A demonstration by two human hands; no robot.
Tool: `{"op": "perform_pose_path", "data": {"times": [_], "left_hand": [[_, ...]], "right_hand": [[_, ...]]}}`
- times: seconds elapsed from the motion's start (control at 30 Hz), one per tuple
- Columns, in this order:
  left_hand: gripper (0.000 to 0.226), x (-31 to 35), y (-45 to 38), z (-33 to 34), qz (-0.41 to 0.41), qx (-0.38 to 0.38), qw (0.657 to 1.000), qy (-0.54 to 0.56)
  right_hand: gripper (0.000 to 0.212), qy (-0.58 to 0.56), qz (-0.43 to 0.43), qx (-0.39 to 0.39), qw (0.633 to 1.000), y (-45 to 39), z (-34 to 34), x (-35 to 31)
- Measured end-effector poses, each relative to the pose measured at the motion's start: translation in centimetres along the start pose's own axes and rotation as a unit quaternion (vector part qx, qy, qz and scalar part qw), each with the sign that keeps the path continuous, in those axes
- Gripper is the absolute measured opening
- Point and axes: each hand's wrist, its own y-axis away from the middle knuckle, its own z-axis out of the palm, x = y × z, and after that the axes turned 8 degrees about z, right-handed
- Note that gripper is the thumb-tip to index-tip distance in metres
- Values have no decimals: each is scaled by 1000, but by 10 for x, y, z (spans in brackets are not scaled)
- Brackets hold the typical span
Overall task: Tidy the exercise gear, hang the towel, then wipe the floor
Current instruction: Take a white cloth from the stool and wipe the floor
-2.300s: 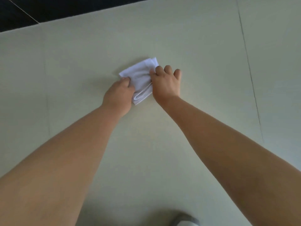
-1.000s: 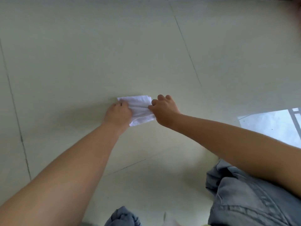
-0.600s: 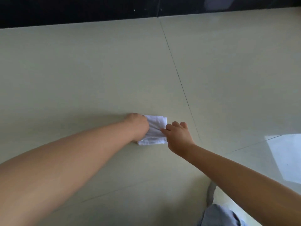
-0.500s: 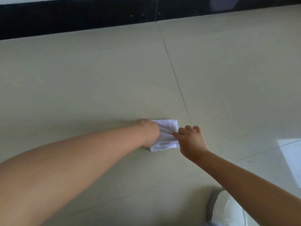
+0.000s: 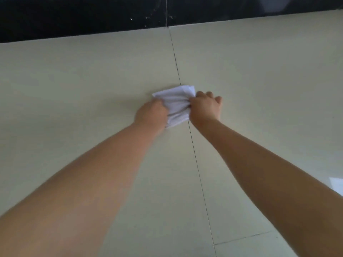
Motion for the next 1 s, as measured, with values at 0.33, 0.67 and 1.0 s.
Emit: {"op": "perform_pose_path", "data": {"times": [0.33,0.67,1.0], "left_hand": [[33,-39,120,73,53,48,996,-59],[27,68,-23,9,146,52,987,-30],[36,-66,-58,-12,-32,71,991,-112]], "right_hand": [[32,-77,-137,58,986,112,60,-19],[30,-5,87,91,992,22,15,90],[40,120,-87,-15,989,-87,-15,-60]]}}
